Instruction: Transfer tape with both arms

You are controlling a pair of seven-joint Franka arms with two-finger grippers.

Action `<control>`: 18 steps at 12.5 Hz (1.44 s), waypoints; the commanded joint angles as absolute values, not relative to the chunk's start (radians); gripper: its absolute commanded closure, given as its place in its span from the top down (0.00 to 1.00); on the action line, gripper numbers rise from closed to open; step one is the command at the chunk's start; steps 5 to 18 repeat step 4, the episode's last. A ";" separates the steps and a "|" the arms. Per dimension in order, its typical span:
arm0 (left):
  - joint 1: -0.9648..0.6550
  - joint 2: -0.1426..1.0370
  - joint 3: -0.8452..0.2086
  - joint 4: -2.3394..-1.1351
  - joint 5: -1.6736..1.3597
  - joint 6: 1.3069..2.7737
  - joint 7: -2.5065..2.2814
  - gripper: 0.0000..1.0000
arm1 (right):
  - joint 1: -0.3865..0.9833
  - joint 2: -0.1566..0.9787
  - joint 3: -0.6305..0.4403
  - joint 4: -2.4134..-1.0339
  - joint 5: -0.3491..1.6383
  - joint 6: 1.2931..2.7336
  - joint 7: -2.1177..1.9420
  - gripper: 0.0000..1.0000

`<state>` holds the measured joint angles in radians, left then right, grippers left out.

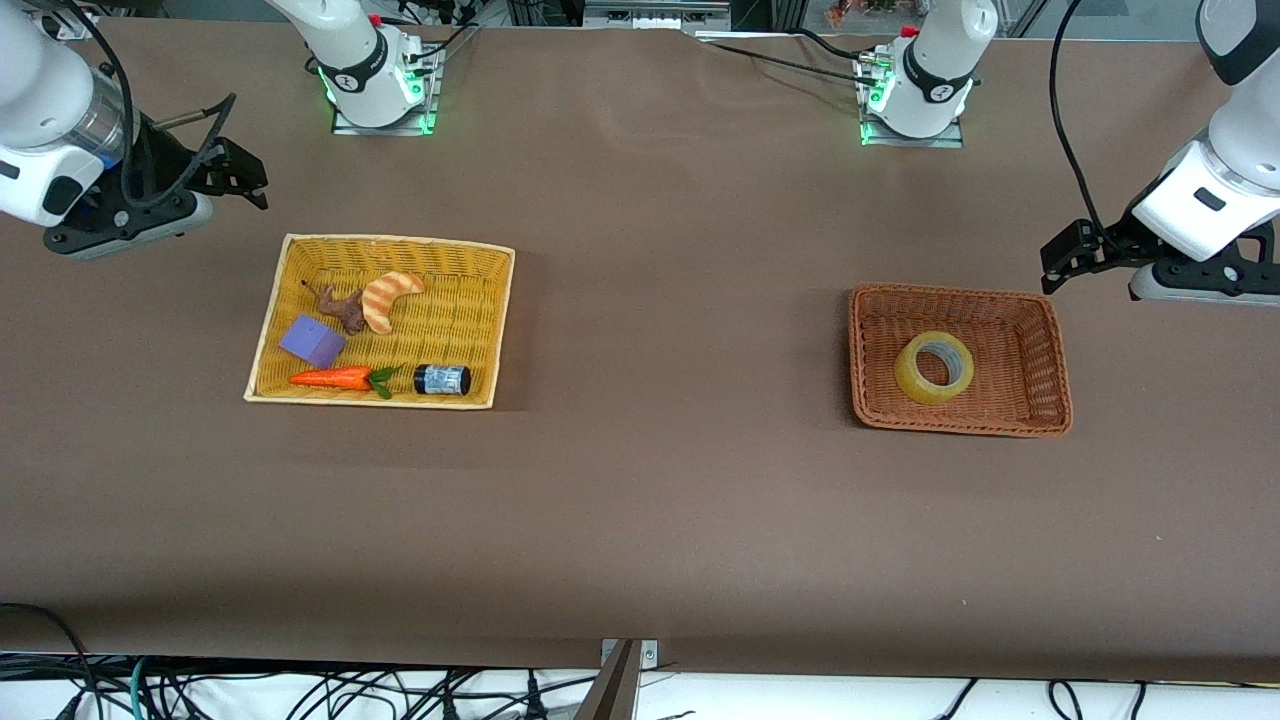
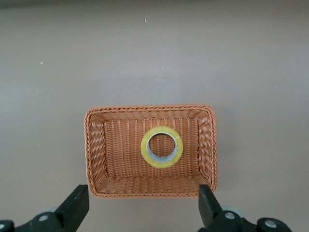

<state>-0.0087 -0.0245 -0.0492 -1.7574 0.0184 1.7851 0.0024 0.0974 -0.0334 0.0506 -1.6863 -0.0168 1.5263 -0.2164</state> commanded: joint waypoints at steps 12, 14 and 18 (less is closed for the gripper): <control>-0.015 -0.032 -0.035 -1.730 0.000 1.709 0.025 1.00 | 0.095 -0.023 0.052 -1.654 -0.023 1.508 -0.213 1.00; -0.015 -0.032 -0.035 -1.730 0.000 1.709 0.025 1.00 | 0.095 -0.023 0.052 -1.654 -0.023 1.508 -0.213 1.00; -0.015 -0.032 -0.035 -1.730 0.000 1.709 0.025 1.00 | 0.095 -0.023 0.052 -1.654 -0.023 1.508 -0.213 1.00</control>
